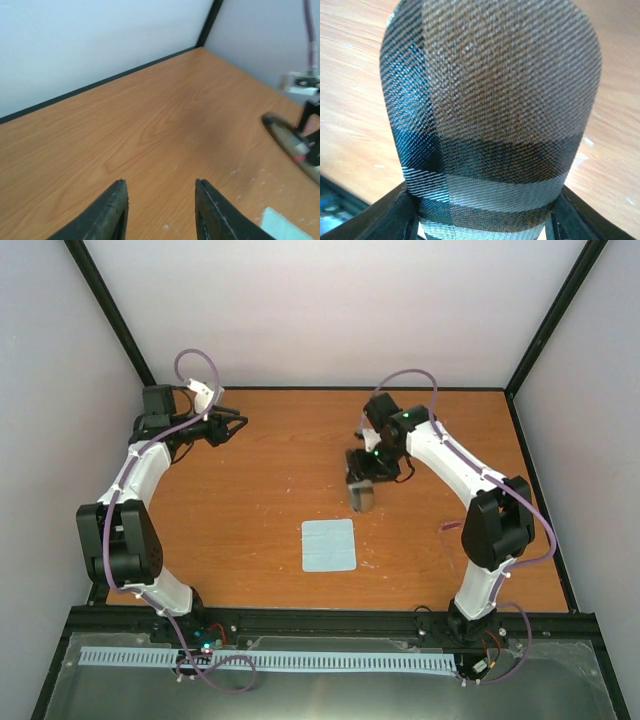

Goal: Organize the sunglasses
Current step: Pick up the sunglasses case from the center of the board, then open the sunglasses case, then place the sunglasses case at the center of the board.

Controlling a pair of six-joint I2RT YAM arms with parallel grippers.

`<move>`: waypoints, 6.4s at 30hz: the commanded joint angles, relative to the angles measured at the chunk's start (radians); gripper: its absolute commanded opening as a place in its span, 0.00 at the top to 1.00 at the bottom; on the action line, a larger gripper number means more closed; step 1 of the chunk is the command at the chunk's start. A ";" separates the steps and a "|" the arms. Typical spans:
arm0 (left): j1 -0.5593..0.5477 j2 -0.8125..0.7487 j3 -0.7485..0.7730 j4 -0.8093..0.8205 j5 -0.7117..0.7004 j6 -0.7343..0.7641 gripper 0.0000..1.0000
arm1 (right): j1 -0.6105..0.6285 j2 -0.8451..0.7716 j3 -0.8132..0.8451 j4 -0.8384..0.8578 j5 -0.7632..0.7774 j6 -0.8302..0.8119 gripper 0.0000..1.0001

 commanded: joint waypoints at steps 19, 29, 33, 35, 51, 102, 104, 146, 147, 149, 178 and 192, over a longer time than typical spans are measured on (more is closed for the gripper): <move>-0.226 -0.066 0.138 -0.143 0.329 0.167 0.79 | 0.030 0.115 0.318 0.435 -0.721 0.178 0.97; -0.257 -0.082 0.132 -0.169 0.348 0.192 0.80 | 0.057 0.169 0.388 0.414 -0.729 0.162 0.97; -0.257 -0.073 0.139 -0.176 0.353 0.204 0.82 | 0.064 0.177 0.402 0.409 -0.731 0.160 0.97; -0.257 -0.069 0.136 -0.175 0.353 0.209 0.83 | 0.065 0.177 0.403 0.416 -0.741 0.162 0.97; -0.257 -0.035 0.115 -0.230 0.275 0.283 0.98 | 0.068 0.136 0.422 0.395 -0.815 0.147 0.97; -0.174 0.035 0.073 -0.108 0.044 0.235 0.43 | 0.066 -0.010 0.342 0.418 -0.774 0.216 0.97; -0.141 -0.001 0.065 -0.083 0.035 0.216 0.33 | 0.060 -0.008 0.324 0.418 -0.782 0.202 0.97; -0.111 -0.003 0.064 0.210 0.169 -0.392 0.19 | 0.065 0.167 -0.467 2.819 -0.312 0.898 0.97; -0.111 0.001 0.064 0.210 0.175 -0.392 0.18 | 0.065 0.167 -0.466 2.819 -0.315 0.897 0.97; -0.111 0.006 0.061 0.214 0.188 -0.394 0.16 | 0.065 0.171 -0.460 2.819 -0.317 0.905 0.97; -0.176 0.062 0.133 0.247 0.309 -0.414 0.99 | 0.058 0.225 -0.400 2.817 -0.326 0.975 0.74; -0.193 0.099 0.398 -0.153 0.011 0.095 0.99 | -0.053 -0.314 -0.659 1.395 -0.008 0.283 0.00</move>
